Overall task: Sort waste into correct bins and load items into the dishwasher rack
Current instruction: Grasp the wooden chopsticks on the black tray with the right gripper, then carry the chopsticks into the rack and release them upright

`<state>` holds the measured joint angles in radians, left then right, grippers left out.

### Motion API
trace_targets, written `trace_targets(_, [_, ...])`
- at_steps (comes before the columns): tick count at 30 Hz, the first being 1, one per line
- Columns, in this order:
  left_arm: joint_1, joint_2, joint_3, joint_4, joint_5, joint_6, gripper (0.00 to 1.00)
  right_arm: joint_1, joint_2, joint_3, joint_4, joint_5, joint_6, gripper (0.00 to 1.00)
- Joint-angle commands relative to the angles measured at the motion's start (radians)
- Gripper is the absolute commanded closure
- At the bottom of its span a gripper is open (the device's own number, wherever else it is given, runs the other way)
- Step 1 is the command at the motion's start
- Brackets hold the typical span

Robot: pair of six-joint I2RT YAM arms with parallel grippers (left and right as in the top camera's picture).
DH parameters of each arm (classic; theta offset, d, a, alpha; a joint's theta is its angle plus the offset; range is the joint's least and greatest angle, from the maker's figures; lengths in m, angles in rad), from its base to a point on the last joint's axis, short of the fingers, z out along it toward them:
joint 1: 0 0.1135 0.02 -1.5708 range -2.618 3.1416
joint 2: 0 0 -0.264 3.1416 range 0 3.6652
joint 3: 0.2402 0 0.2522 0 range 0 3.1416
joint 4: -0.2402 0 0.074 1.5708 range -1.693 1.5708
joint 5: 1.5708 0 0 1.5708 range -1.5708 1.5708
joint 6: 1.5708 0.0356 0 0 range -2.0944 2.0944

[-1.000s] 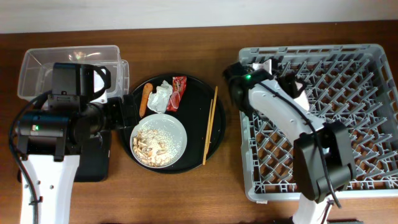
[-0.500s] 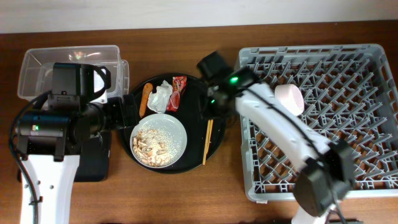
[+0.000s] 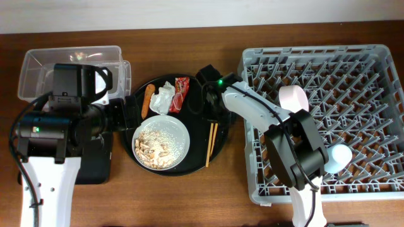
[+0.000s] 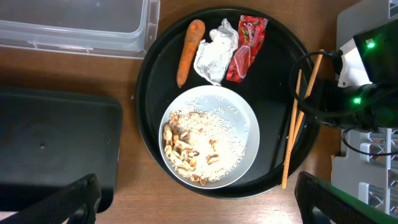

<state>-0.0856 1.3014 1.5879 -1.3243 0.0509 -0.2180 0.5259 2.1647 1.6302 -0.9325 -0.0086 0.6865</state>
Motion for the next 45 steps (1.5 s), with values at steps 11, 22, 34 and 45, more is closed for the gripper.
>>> trace_targets(11, [0.003,0.0,0.005,0.002,-0.006,-0.002,0.01,-0.087,-0.421,0.06,-0.18,0.088,-0.291,0.96])
trace_targets(22, [0.003,0.0,0.005,0.002,-0.006,-0.002,0.01,-0.2,-0.342,0.025,-0.223,0.027,-0.512,0.36])
trace_targets(34, [0.003,0.0,0.005,0.002,-0.006,-0.002,0.01,0.056,-0.154,-0.036,0.014,0.02,-0.101,0.49])
trace_targets(45, [0.003,0.0,0.005,0.002,-0.007,-0.002,0.01,0.057,-0.026,-0.063,-0.011,-0.033,0.011,0.7])
